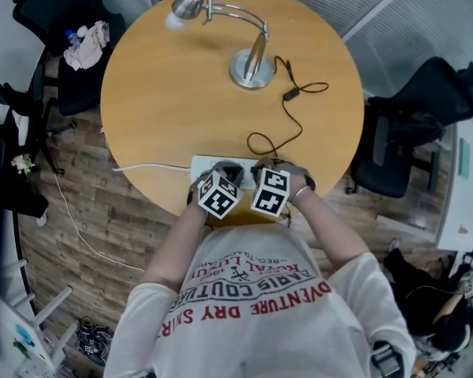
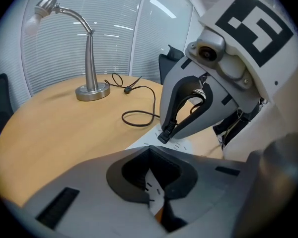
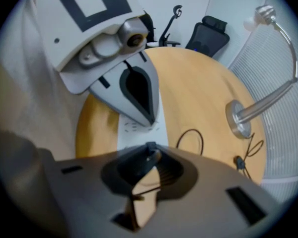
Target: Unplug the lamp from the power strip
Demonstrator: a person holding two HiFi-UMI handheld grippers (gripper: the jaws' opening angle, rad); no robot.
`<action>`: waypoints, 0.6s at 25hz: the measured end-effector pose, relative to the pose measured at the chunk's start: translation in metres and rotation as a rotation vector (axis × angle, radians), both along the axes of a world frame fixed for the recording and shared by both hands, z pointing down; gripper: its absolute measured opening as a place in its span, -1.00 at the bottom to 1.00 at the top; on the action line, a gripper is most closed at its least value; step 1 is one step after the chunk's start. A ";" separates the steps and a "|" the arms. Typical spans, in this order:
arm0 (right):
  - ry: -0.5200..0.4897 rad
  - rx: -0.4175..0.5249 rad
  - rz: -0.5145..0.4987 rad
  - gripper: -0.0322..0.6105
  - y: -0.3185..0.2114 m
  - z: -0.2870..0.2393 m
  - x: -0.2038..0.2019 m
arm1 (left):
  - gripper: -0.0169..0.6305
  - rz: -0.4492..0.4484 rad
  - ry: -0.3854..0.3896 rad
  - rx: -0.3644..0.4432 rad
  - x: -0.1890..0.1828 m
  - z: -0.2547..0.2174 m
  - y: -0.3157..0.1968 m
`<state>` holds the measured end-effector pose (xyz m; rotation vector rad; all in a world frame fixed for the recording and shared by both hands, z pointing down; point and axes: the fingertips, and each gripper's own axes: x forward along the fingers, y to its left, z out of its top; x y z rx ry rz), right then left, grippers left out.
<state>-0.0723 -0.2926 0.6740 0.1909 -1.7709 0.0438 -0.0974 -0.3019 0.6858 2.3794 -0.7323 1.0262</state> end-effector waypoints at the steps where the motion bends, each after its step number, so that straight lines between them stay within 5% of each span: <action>1: 0.004 -0.004 0.004 -0.68 0.001 0.000 0.001 | -0.86 -0.001 -0.004 0.012 0.001 0.000 0.000; 15: -0.120 -0.012 0.141 -0.68 -0.017 -0.060 0.002 | -0.86 -0.001 -0.011 0.038 0.001 0.001 -0.001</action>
